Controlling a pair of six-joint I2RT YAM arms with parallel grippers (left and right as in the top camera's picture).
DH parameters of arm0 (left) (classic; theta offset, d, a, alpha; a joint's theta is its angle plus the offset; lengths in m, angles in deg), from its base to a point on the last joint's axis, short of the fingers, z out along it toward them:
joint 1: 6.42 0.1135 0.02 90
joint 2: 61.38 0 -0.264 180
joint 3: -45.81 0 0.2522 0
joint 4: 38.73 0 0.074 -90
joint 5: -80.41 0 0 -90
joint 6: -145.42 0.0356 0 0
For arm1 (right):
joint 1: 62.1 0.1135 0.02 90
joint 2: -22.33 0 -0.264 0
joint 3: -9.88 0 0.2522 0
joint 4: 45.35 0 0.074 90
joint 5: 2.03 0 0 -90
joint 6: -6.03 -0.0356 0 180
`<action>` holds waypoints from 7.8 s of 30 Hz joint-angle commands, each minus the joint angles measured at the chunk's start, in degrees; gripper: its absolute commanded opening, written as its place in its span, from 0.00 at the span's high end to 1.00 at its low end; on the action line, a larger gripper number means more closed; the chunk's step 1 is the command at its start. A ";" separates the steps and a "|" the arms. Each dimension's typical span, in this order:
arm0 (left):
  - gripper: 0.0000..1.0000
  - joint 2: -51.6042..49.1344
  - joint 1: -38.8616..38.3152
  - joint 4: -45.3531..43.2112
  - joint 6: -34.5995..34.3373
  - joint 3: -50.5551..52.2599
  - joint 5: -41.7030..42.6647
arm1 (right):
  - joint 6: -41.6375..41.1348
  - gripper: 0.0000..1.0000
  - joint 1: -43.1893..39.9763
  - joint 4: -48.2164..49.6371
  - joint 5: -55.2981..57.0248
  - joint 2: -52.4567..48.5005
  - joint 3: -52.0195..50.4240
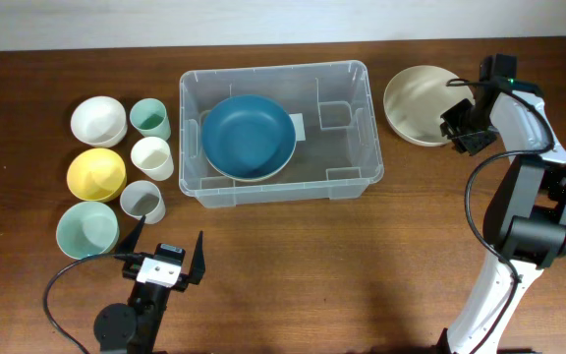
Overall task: Pack container
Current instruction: 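Grasp the remaining cream bowl rim with the right gripper, then lift the cream bowl and carry it over the clear container, then lower the cream bowl onto the teal bowl and open the right gripper, then retract the right gripper to the right side of the table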
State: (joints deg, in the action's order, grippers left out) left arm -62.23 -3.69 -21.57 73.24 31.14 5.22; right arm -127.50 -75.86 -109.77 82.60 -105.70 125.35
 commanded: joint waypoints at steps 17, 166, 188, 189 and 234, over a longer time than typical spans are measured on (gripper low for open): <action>0.00 0.17 0.39 0.04 -0.61 0.39 0.85 | 0.20 0.71 0.37 0.11 1.49 -1.25 -0.57; 0.00 0.17 0.39 0.04 -0.61 0.39 0.85 | 11.37 0.96 35.82 4.81 -13.88 1.66 5.11; 0.00 0.17 0.39 0.04 -0.61 0.39 0.85 | 11.37 0.96 32.76 3.78 -20.20 1.66 5.11; 0.00 0.17 0.39 0.04 -0.61 0.39 0.85 | 11.39 0.96 32.44 3.80 -20.92 1.66 5.11; 0.00 0.17 0.39 0.04 -0.61 0.39 0.85 | 15.32 0.01 -4.85 -29.29 1.36 18.88 22.14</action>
State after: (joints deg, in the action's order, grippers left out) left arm -62.23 -3.69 -21.57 73.24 31.14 5.22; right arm -113.24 -77.13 -136.85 82.29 -87.78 146.73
